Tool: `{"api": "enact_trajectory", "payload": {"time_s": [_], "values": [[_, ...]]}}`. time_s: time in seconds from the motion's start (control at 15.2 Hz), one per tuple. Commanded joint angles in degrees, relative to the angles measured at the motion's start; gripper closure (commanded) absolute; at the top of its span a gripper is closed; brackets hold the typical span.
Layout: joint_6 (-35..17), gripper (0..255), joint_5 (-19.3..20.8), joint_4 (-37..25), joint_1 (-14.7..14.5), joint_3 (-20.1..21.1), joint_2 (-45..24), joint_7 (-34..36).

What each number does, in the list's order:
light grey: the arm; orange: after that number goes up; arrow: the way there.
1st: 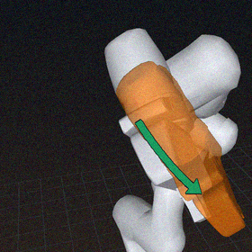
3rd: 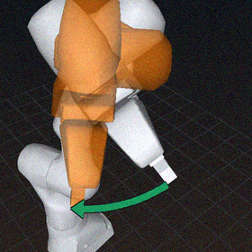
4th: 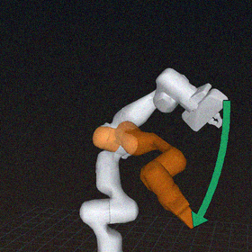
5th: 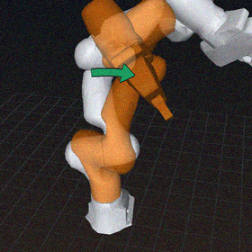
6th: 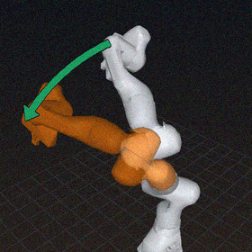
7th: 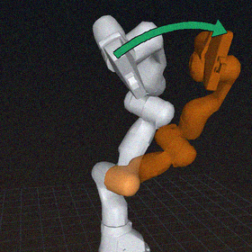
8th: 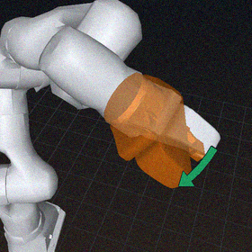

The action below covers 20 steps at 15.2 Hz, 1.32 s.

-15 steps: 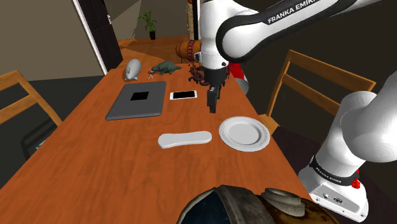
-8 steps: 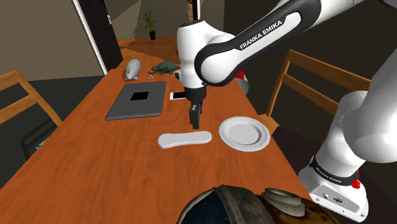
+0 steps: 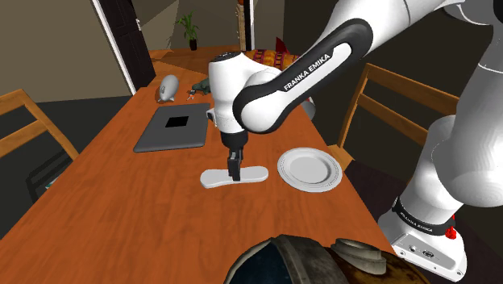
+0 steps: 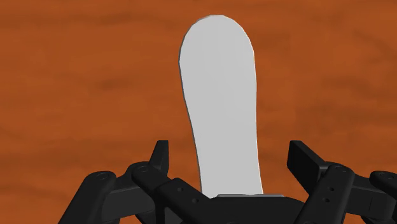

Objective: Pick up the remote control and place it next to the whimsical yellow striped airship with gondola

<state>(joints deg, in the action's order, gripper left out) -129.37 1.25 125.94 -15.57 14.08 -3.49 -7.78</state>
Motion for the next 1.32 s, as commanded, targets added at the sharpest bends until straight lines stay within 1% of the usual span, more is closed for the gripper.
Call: {"api": "enact_trajectory", "payload": {"time_s": [0.0,0.13,0.66,0.73,1.25], "values": [[-1.4,0,0.3,0.4,-0.1,0.0,-1.0,0.3],[-3.3,0,0.8,1.1,-0.1,0.0,-2.2,0.6],[-3.3,0,0.8,1.1,-0.1,0.0,-2.2,0.6],[-3.3,255,0.8,1.1,-0.1,0.0,-2.2,0.6],[-3.3,255,0.8,1.1,-0.1,0.0,-2.2,0.6]]}}
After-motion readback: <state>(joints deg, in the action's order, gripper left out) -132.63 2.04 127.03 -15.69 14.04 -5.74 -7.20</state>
